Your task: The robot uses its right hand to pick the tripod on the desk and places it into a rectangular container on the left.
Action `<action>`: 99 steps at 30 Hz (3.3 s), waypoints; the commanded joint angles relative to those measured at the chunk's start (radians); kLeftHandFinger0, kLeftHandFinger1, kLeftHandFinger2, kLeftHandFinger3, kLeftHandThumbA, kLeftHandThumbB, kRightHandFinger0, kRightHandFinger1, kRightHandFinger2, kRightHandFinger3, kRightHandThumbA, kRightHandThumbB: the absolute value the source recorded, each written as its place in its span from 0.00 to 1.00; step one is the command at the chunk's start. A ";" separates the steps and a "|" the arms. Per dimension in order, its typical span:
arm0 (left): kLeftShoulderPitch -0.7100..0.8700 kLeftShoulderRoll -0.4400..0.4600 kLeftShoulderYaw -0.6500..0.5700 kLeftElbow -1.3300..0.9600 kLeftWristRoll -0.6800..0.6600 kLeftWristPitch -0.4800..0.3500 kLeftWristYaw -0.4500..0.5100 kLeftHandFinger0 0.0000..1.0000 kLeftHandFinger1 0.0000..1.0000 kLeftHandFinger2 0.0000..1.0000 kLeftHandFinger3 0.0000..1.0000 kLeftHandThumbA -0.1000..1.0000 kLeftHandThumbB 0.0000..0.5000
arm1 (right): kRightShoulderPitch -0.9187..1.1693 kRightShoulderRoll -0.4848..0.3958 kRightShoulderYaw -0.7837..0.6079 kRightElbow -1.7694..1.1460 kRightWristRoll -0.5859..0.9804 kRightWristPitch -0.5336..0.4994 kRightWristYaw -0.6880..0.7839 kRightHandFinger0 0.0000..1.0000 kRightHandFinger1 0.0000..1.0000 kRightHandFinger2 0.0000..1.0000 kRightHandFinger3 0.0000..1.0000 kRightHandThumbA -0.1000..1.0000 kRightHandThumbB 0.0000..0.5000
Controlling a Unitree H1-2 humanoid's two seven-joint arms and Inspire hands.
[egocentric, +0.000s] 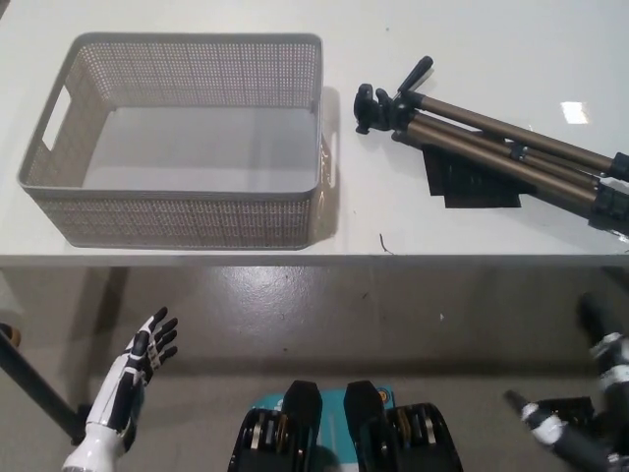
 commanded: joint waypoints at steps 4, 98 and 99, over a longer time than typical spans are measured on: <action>0.040 -0.051 -0.046 -0.075 -0.032 -0.075 -0.051 1.00 1.00 1.00 1.00 1.00 1.00 | -0.304 -0.095 -0.145 -0.312 -0.242 0.185 -0.014 1.00 1.00 1.00 1.00 0.99 0.62; 0.050 -0.036 -0.043 0.009 -0.010 -0.085 -0.076 1.00 1.00 1.00 1.00 1.00 1.00 | -1.437 -0.283 0.391 1.264 -0.441 0.188 -0.399 0.00 0.49 0.89 1.00 0.00 0.25; 0.050 -0.036 -0.043 0.008 -0.011 -0.085 -0.077 1.00 1.00 1.00 1.00 1.00 1.00 | -1.440 -0.285 0.383 1.244 -0.448 0.198 -0.391 0.00 0.51 0.90 1.00 0.00 0.22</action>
